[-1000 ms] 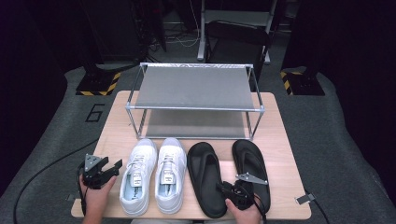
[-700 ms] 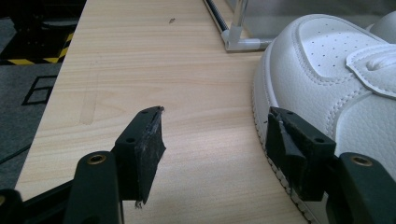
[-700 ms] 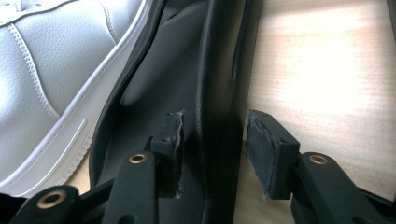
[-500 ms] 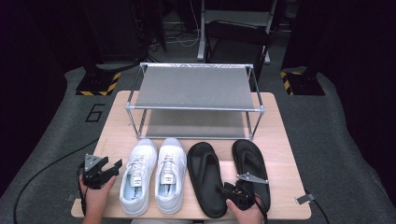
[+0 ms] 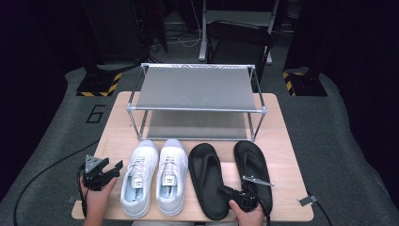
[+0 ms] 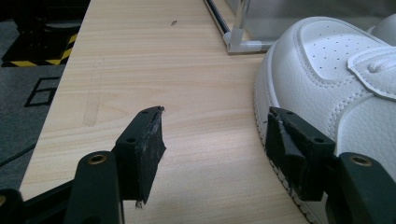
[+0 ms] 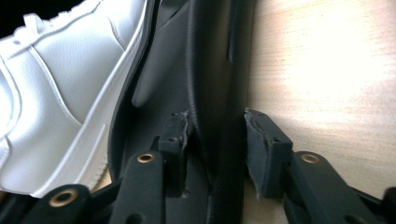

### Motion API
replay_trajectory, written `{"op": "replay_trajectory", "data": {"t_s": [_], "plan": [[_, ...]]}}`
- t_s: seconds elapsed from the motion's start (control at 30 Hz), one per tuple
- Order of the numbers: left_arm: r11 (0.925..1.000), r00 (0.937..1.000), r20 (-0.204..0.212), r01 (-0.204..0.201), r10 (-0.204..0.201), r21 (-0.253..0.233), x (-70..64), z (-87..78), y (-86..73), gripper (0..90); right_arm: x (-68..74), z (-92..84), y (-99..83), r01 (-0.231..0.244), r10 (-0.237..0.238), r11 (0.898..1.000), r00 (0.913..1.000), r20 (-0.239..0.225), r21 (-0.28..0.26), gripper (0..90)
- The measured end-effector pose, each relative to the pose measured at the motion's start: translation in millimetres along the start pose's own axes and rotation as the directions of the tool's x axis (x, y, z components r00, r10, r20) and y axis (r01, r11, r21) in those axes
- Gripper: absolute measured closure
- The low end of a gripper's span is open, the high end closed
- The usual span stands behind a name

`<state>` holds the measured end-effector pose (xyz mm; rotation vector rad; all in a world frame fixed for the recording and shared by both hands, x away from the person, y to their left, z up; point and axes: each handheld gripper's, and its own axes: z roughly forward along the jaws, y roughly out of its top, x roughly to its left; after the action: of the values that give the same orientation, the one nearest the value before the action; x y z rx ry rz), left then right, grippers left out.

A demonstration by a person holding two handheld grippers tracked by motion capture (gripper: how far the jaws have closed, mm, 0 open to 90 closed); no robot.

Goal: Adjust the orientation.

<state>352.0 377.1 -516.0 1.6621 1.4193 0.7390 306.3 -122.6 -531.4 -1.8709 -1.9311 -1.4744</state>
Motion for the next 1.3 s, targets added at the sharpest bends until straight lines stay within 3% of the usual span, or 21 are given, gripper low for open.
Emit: {"op": "replay_trajectory", "data": {"t_s": [0.1,0.67,0.77,0.9,0.97,1.03,1.07,1.2,1.3], "plan": [[1.0,1.0,-0.002,0.001,-0.001,-0.005,0.4,0.2,-0.1,36.8,-0.4,-1.3,-1.0,-0.028,0.028,1.0,0.9996,-0.007,-0.007,64.3],[0.9999,1.0,-0.002,-0.006,0.006,-0.009,0.6,1.7,-1.1,37.4,2.9,-6.1,-1.1,-0.041,0.041,0.998,0.9992,-0.001,-0.05,66.0],[0.9999,1.0,0.0,-0.01,0.01,-0.005,0.8,1.0,-1.7,37.4,4.8,-8.6,-0.3,-0.06,0.06,0.997,0.9982,0.006,-0.052,66.1],[0.9999,1.0,-0.003,-0.001,0.001,-0.011,2.4,0.2,-1.9,37.4,3.6,-9.6,2.2,-0.056,0.056,0.997,0.9984,-0.008,-0.062,66.1],[0.9999,1.0,-0.006,0.0,0.0,-0.014,3.5,-0.1,-1.5,37.4,4.8,-11.9,4.7,-0.08,0.08,0.995,0.9968,-0.011,-0.054,66.1],[0.9999,0.9999,-0.008,0.007,-0.008,-0.011,3.4,0.4,-1.6,37.4,3.0,-12.9,7.1,-0.061,0.06,0.996,0.9981,-0.01,-0.066,66.1],[0.9999,1.0,-0.004,0.002,-0.003,-0.01,3.0,1.1,-1.0,37.4,3.9,-15.0,9.5,-0.082,0.081,0.994,0.9966,-0.013,-0.067,66.1],[0.9997,1.0,-0.005,-0.004,0.004,-0.024,1.4,3.7,-0.4,37.4,1.9,-17.9,14.8,-0.082,0.081,0.994,0.9966,-0.011,-0.075,66.1],[1.0,1.0,-0.001,-0.006,0.006,-0.003,1.3,4.4,-0.4,37.4,2.0,-19.3,17.8,-0.107,0.107,0.991,0.9943,-0.006,-0.075,66.1]]}}
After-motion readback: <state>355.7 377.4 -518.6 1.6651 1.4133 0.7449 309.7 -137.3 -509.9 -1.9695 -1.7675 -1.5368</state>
